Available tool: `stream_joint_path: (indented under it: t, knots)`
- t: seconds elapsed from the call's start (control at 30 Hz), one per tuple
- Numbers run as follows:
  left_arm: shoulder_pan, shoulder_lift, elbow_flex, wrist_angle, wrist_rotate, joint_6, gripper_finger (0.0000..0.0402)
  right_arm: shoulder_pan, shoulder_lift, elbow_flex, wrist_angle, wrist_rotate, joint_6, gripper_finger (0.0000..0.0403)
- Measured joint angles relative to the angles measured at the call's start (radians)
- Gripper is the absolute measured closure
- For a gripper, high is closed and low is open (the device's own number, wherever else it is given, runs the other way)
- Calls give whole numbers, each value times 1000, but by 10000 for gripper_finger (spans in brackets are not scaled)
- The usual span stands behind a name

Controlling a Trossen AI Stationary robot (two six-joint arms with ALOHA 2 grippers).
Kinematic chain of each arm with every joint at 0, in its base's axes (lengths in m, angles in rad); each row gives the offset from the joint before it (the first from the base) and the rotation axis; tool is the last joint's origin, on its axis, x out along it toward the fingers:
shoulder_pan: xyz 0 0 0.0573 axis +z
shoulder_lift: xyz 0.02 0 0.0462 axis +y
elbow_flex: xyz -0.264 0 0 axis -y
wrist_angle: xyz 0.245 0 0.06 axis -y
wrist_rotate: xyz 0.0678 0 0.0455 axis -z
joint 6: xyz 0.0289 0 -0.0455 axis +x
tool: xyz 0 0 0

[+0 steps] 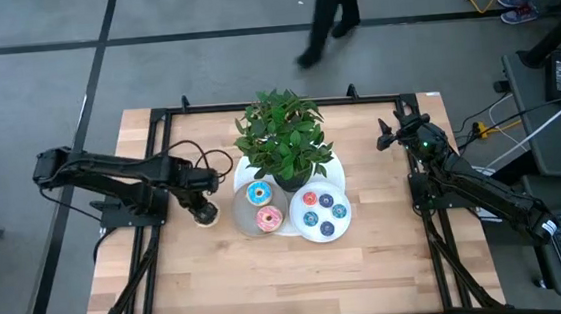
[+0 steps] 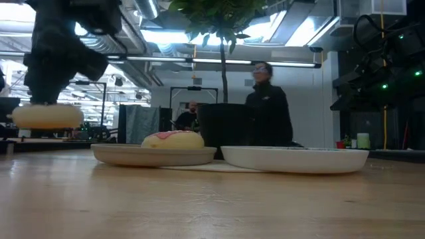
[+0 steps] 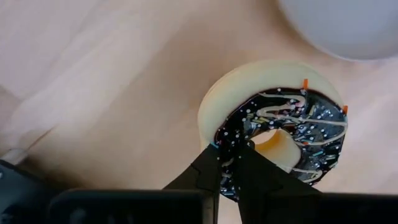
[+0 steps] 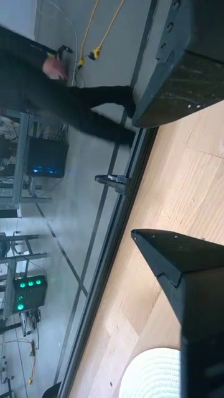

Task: Pick & Place donuts
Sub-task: Put the large black donut on the beige plate

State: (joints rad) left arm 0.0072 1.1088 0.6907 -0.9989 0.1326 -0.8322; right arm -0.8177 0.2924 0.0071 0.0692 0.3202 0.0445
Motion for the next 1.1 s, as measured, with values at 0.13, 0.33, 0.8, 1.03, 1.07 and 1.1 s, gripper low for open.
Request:
stream_joint_path:
  t: [0.13, 0.33, 0.8, 1.03, 1.07, 1.1]
  knots:
    - [-62, 2, 44, 0, 2, -27, 373, 0, 0, 0, 0, 0, 0, 124]
    - [-179, 35, 77, 0, 2, -85, 373, 0, 0, 0, 0, 0, 0, 124]
    - [-568, 108, 90, 3, -24, -377, 373, 0, 0, 0, 0, 0, 0, 124]
    - [-672, 142, 101, 11, -60, -525, 378, 0, 0, 0, 0, 0, 0, 124]
    - [-674, 147, 101, 11, -60, -536, 378, 0, 0, 0, 0, 0, 0, 124]
    - [-674, 153, 101, 12, -61, -545, 378, 0, 0, 0, 0, 0, 0, 124]
